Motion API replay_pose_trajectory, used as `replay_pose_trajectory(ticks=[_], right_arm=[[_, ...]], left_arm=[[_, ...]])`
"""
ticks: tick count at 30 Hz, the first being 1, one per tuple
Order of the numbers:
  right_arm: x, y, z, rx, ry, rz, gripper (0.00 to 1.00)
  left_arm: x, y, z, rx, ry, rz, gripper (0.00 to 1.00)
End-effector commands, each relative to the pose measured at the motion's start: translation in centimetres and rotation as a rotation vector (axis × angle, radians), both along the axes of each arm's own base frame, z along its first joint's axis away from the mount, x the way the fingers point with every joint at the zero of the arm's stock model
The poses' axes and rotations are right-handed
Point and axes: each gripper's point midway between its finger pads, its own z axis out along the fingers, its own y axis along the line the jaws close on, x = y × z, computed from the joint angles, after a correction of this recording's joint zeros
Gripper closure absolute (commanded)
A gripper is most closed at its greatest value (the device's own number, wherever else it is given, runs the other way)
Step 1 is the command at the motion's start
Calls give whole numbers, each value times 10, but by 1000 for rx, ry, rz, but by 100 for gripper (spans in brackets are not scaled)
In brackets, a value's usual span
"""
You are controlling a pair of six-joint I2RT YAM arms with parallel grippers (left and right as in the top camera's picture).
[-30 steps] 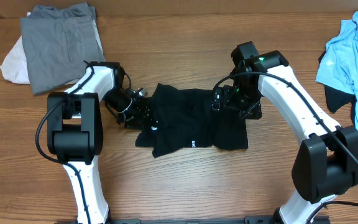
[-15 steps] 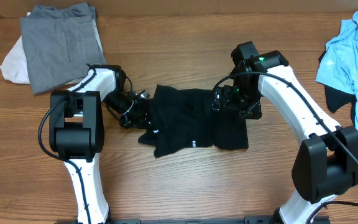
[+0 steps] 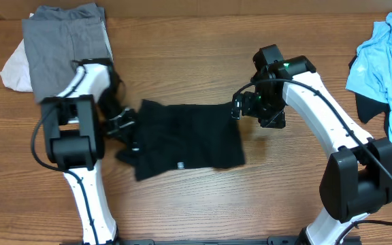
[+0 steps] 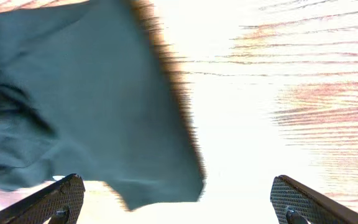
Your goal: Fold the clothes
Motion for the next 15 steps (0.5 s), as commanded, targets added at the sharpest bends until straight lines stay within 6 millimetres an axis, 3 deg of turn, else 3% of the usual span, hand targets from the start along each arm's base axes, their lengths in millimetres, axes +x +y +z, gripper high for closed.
replay_pose_trajectory(ticks=[1, 7, 10, 12, 15], right_arm=[[-3, -3, -7, -7, -18, -5, 0], [-3, 1, -27, 19, -17, -55, 0], [-6, 12, -34, 84, -14, -46, 0], [-9, 18, -43, 107, -10, -55, 0], [-12, 23, -53, 127, -7, -70, 2]], left_arm=[[17, 53, 9, 226, -38, -2, 96], [34, 43, 61, 224, -181, 3, 96], [35, 29, 90, 223, -257, -29, 96], [37, 9, 109, 202, -320, -62, 96], [35, -10, 117, 191, -348, -111, 96]])
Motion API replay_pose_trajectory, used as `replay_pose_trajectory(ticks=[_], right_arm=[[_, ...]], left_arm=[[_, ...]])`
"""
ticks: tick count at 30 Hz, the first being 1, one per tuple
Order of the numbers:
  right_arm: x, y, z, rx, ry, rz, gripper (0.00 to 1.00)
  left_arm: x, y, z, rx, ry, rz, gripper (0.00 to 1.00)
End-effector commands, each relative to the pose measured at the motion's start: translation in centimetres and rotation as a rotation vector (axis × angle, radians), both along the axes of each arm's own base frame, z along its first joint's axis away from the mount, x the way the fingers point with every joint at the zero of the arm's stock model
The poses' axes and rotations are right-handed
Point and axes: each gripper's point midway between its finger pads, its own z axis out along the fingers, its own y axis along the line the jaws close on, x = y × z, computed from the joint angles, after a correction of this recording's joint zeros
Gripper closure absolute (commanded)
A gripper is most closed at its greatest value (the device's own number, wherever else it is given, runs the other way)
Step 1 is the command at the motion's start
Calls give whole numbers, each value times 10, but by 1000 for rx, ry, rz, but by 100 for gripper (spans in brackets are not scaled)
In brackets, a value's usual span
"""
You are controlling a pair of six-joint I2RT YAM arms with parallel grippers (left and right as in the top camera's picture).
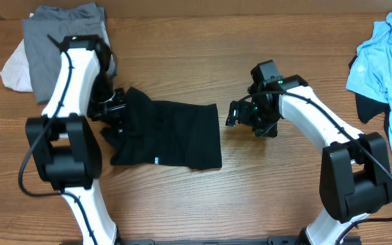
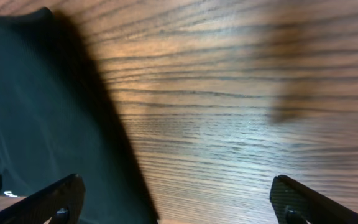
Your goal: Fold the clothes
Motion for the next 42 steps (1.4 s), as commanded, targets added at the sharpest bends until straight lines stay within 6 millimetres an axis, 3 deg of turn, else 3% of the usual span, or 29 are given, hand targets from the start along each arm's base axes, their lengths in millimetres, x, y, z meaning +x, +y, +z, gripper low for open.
replay_pose_trajectory(ticks=[1, 3, 7, 14, 24, 32, 35, 38, 42], right_arm=[[-12, 14, -3, 67, 17, -13, 4], [-14, 22, -6, 104, 18, -4, 10], [-17, 30, -11, 126, 23, -24, 37], [-19, 39, -19, 139, 16, -50, 62], [-23, 46, -23, 144, 16, -49, 62], [-23, 46, -23, 144, 16, -50, 62], [-23, 46, -23, 144, 17, -50, 62], [-23, 46, -23, 143, 16, -50, 62], [-23, 46, -23, 144, 16, -50, 61]], left_arm=[[2, -30, 24, -13, -69, -59, 96], [-4, -45, 25, -40, -51, -84, 96], [-12, -75, 26, -79, -36, -145, 96], [-27, -130, 27, -117, -32, -281, 96], [-35, -183, 23, -147, -93, -421, 91], [-35, -205, 22, -165, -131, -425, 88], [-34, -214, 22, -191, -147, -433, 82], [-33, -218, 21, -195, -157, -441, 66], [-35, -222, 22, -213, -152, -441, 60]])
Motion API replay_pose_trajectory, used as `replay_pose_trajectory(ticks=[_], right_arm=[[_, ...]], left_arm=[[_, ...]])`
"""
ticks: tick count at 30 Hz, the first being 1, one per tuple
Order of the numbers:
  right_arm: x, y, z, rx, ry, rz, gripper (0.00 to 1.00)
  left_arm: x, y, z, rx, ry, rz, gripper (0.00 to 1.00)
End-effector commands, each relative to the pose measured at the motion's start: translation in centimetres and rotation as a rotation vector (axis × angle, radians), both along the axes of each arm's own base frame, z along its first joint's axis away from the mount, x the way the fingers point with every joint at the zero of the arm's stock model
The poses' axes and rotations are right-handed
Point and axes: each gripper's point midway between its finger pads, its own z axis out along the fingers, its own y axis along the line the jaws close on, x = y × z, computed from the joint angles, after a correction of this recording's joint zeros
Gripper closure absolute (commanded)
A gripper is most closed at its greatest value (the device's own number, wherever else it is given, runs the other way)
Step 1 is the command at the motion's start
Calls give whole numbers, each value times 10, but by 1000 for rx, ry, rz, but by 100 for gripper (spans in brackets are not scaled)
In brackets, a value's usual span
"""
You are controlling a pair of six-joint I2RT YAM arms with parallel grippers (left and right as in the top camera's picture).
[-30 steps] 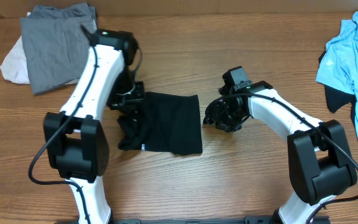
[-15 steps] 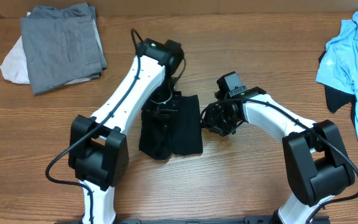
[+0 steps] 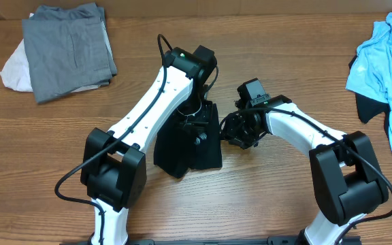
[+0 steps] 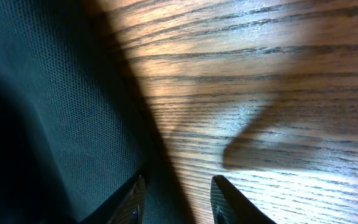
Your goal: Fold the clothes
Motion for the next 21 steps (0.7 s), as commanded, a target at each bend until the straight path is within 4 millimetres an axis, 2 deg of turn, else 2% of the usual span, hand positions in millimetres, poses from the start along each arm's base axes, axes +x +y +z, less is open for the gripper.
replay_pose_trajectory(ticks=[1, 7, 11, 13, 18, 19, 21], right_arm=[[0, 3, 7, 14, -16, 1, 61], [1, 1, 7, 14, -18, -4, 58], [11, -12, 12, 12, -13, -44, 58], [16, -24, 20, 4, -6, -50, 65], [27, -51, 54, -15, 13, -39, 67], [28, -51, 62, -1, 7, -9, 67], [26, -39, 83, 80, -22, 95, 65]], left_arm=[[-3, -11, 7, -45, 4, 2, 60], [-4, -19, 8, -76, 3, -4, 61], [1, -12, 14, -76, -4, 13, 68], [7, -2, 21, -68, -10, 37, 68], [19, 39, 26, -24, 2, 96, 60], [22, 49, 25, -5, 0, 113, 58], [28, 67, 21, 24, -3, 149, 46]])
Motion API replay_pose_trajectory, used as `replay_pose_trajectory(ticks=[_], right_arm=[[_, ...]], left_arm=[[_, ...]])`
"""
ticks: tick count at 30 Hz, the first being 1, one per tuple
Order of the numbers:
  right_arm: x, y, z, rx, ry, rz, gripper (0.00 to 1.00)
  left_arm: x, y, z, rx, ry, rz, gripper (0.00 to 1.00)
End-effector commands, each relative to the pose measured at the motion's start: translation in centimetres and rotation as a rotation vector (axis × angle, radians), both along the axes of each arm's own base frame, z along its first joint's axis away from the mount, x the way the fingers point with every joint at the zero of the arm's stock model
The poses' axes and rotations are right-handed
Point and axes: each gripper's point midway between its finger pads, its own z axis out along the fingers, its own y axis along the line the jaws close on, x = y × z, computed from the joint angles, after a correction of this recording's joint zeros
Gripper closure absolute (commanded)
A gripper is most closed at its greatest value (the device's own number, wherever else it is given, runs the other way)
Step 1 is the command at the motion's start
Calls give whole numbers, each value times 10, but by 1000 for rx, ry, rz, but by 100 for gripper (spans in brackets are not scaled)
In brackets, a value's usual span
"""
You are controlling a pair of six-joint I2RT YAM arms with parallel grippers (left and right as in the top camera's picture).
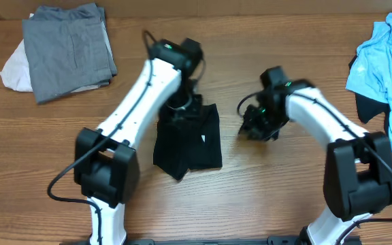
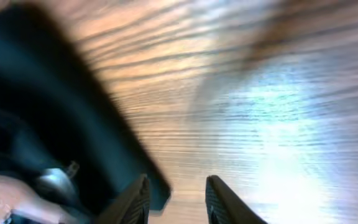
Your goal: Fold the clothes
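The black garment [image 1: 188, 143] lies folded into a narrow upright block in the middle of the table. My left gripper [image 1: 182, 112] hangs over its far edge, and the overhead view does not show how its jaws stand. My right gripper [image 1: 250, 128] is just right of the garment, above bare wood. In the blurred right wrist view the garment [image 2: 55, 124] fills the left side. The right gripper [image 2: 176, 200] has its fingers a narrow gap apart, with only table between them.
A folded grey garment [image 1: 67, 47] lies on a white cloth [image 1: 12, 68] at the far left corner. A light blue garment [image 1: 383, 61] is heaped over a dark piece [image 1: 366, 105] at the right edge. The wooden table [image 1: 284, 197] spreads toward the front.
My left gripper has drawn back from over the middle of the folded garment to its far edge. My right gripper has moved a little right, off the garment's edge. The garment has not changed shape.
The black garment lay spread wide, my left gripper at its left end and my right, wide open, at its right edge. Then the left end was lifted. Later the garment stood folded narrow under the left gripper, with the right gripper narrowed at its edge; now both are drawn back.
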Motion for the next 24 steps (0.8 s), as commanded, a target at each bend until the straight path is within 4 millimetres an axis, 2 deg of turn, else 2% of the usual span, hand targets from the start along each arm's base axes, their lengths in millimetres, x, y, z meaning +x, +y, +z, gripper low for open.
replay_pose_trajectory(ticks=[1, 4, 7, 11, 15, 24], right_arm=[[16, 23, 48, 157, -152, 176, 62], [14, 38, 55, 206, -168, 218, 48], [9, 51, 50, 202, -180, 264, 44], [2, 70, 42, 180, -197, 315, 42], [-4, 68, 24, 40, -171, 276, 42], [-14, 74, 5, 39, -145, 248, 47]], left_arm=[[17, 38, 5, 54, -46, 54, 44], [23, 61, -1, 110, -53, 87, 40], [24, 75, -8, 123, -42, 117, 32], [16, 80, -21, 136, -4, 122, 30], [3, 81, -39, 146, 42, 117, 31], [-9, 78, -67, 122, 79, 122, 30]])
